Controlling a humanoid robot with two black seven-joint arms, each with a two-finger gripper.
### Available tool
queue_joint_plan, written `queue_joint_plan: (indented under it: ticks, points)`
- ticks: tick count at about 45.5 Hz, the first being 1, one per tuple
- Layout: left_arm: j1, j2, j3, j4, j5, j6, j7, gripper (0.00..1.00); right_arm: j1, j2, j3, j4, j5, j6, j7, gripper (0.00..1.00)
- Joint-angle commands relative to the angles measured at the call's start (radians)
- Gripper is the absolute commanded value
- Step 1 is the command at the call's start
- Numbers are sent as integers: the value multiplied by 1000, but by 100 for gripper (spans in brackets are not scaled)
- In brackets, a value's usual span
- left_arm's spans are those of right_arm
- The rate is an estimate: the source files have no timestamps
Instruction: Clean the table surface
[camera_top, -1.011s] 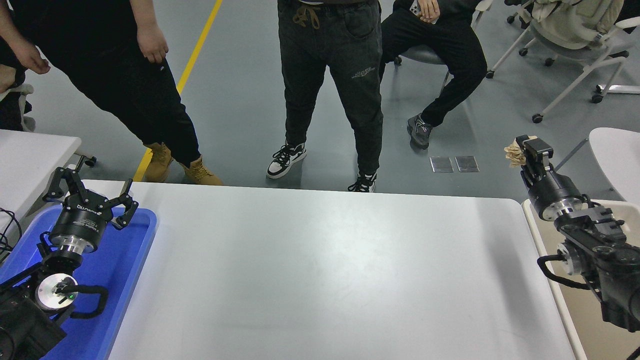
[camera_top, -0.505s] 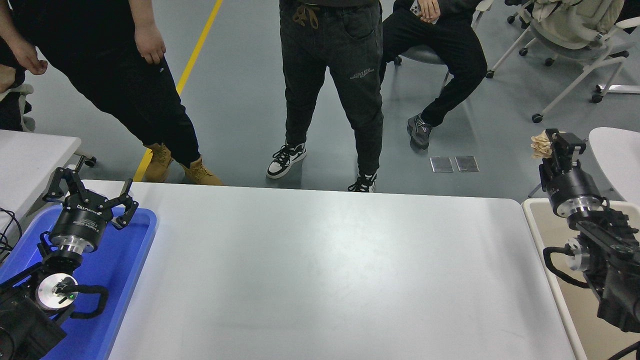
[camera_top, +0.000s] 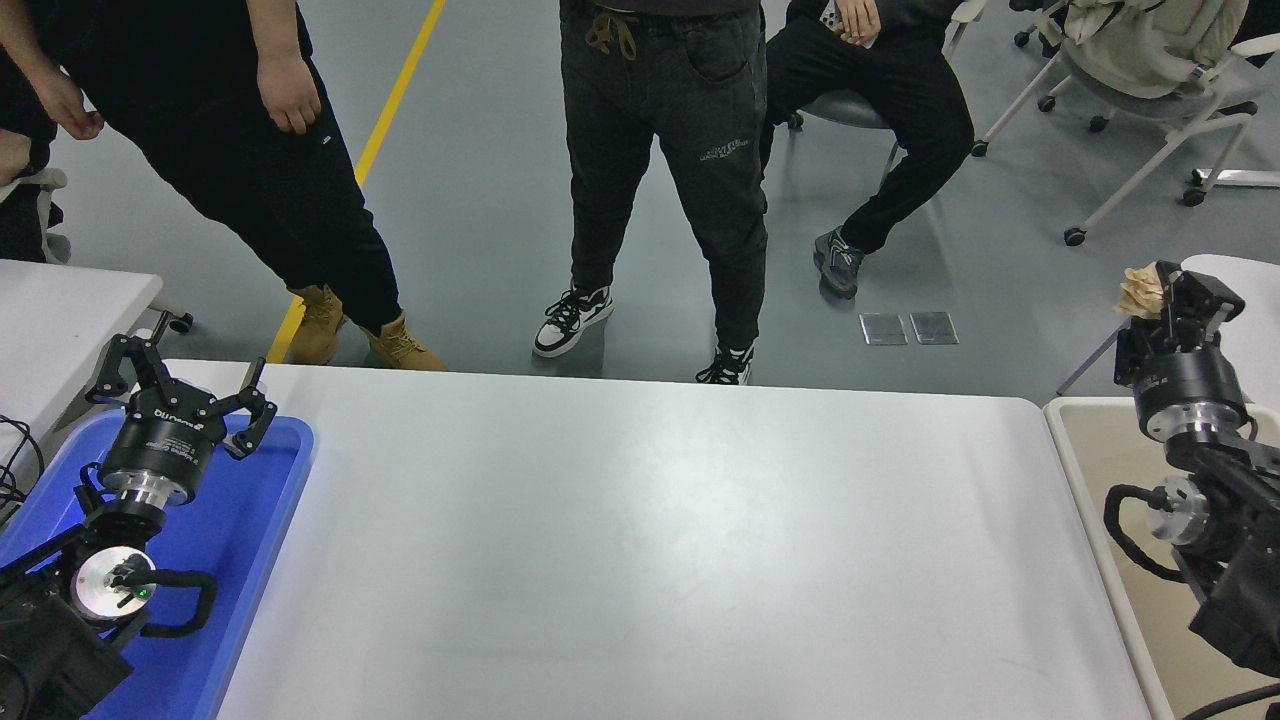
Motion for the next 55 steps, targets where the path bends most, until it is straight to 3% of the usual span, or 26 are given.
queue_joint_plan:
  ticks: [1,18,31,55]
  points:
    - [0,0,0,0,0,0,0,100,-11,0,23,2,9,19,0,0]
    - [0,0,0,0,0,0,0,100,-11,-28,3,-16,6,7,0,0]
    - [0,0,0,0,0,0,0,100,50,-56,-181,-303,11,2,-18,0]
    - [0,0,0,0,0,0,0,100,23,-39,-497,-377,20,-19,-402,0]
